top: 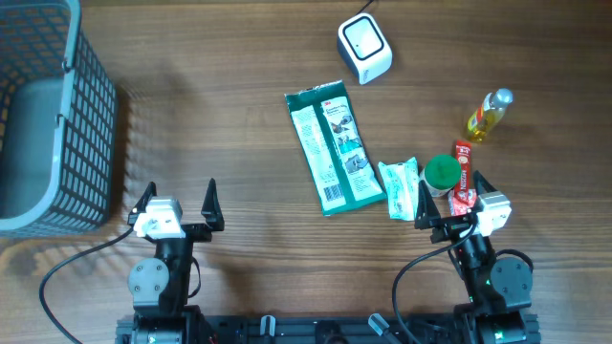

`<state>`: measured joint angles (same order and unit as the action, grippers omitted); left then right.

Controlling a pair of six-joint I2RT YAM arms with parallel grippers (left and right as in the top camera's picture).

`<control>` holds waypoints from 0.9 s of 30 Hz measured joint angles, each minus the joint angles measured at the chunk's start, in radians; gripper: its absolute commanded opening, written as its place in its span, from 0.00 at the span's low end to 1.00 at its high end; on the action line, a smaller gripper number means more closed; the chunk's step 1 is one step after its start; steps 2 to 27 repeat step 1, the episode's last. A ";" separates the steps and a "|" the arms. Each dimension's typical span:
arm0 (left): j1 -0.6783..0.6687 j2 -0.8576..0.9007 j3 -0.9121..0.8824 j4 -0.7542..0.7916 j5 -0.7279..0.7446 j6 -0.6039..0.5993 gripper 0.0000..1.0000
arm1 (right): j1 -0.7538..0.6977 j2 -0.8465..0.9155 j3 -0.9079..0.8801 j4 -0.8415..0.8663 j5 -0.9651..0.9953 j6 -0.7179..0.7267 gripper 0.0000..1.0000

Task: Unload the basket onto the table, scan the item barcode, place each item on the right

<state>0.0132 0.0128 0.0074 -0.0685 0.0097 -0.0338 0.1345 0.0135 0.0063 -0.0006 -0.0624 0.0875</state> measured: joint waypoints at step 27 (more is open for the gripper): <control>0.000 0.000 0.000 0.000 0.000 0.000 1.00 | 0.000 0.000 0.000 0.000 0.000 0.000 1.00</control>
